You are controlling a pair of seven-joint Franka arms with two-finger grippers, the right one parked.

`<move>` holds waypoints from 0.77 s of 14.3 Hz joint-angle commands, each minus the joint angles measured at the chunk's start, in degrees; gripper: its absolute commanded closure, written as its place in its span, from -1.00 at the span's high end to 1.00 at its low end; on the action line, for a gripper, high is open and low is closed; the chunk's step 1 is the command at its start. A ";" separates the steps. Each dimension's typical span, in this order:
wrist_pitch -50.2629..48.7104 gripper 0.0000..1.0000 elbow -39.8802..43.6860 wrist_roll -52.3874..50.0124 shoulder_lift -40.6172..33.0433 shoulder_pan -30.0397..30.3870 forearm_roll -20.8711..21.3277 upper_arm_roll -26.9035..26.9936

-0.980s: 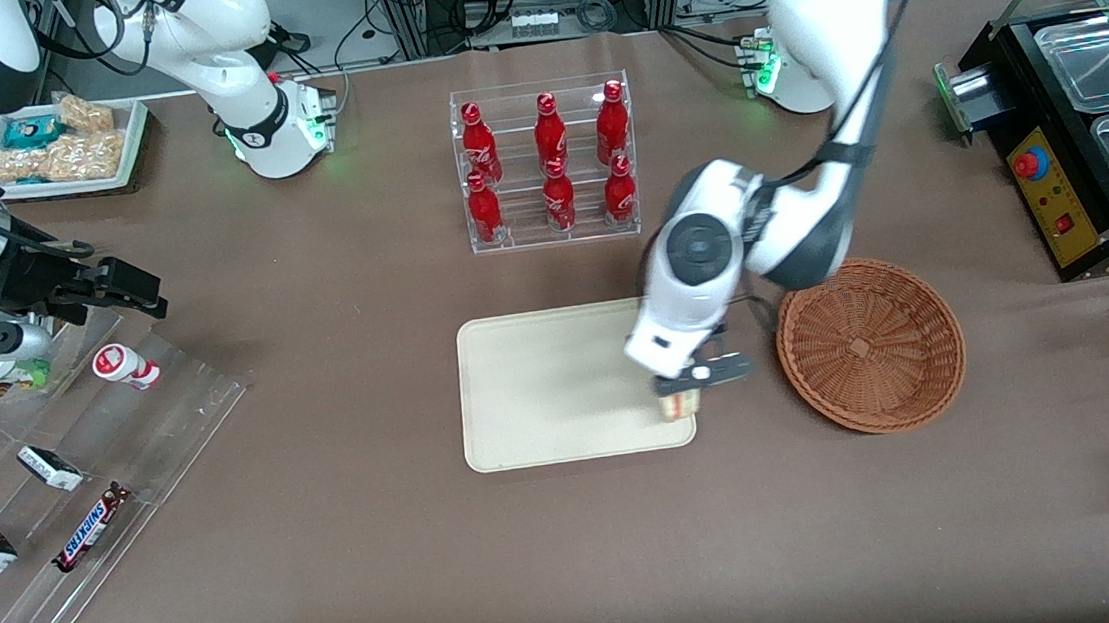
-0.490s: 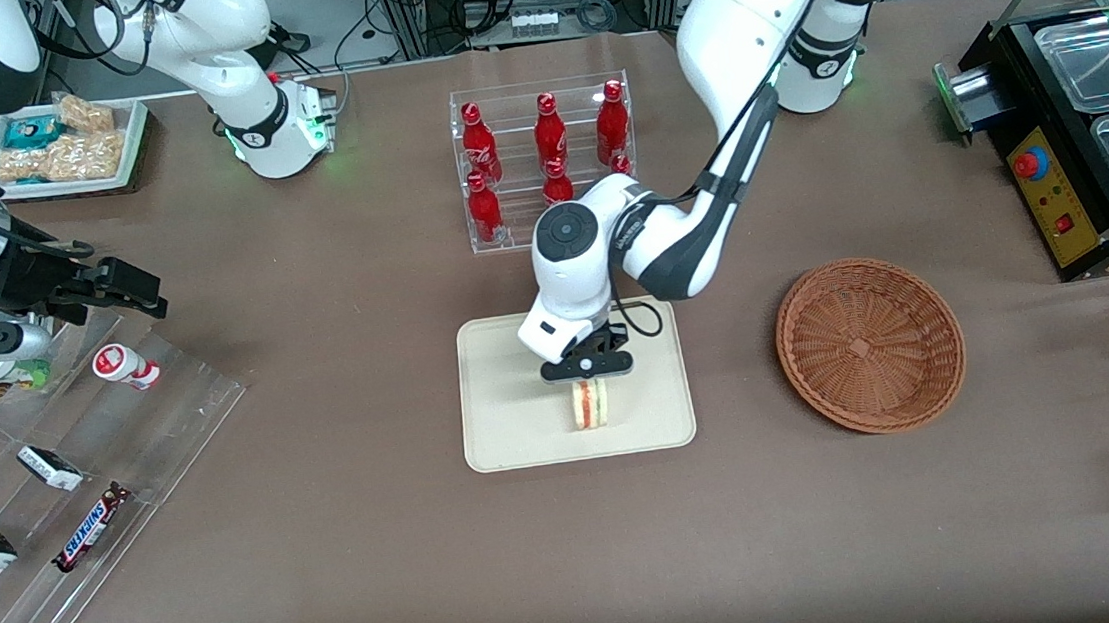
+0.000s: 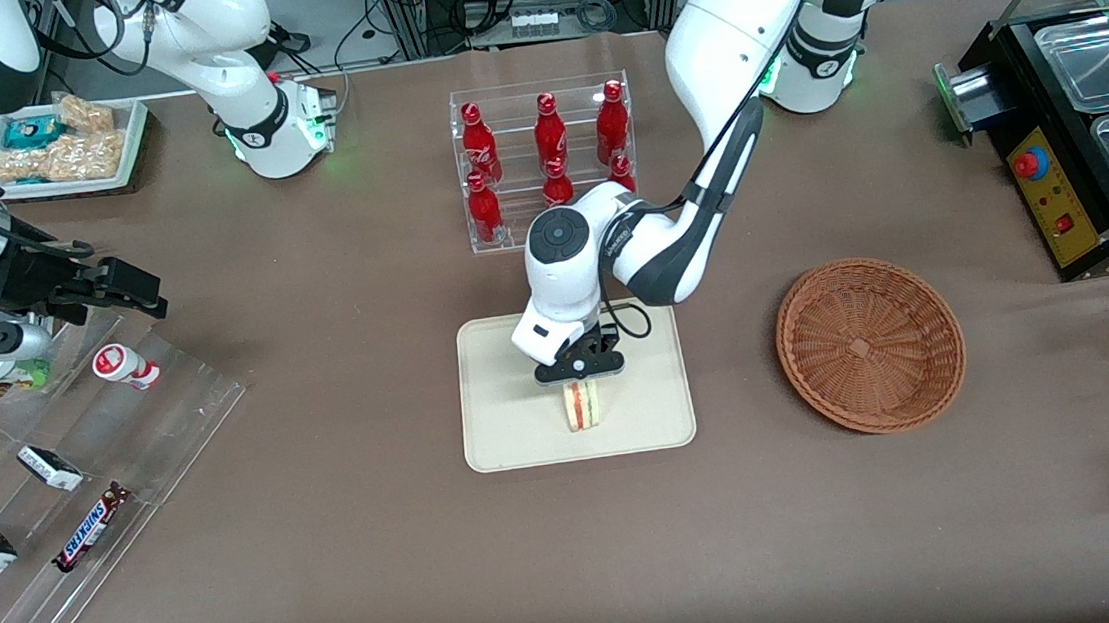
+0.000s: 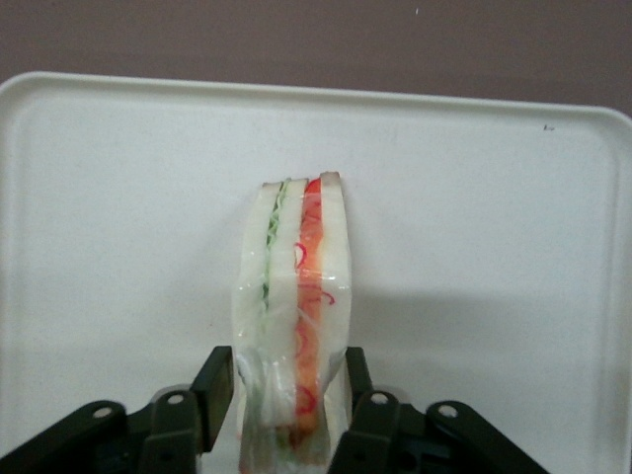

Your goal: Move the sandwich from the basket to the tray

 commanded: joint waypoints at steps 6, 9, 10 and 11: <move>-19.24 1.00 -1.21 -1.14 -18.75 4.28 -0.23 0.41; -21.90 1.00 -1.74 0.09 -20.87 10.17 -2.51 0.23; -23.47 1.00 -2.52 2.71 -21.92 12.36 -2.77 0.23; -25.14 1.00 -3.49 6.73 -23.15 14.47 -2.86 0.23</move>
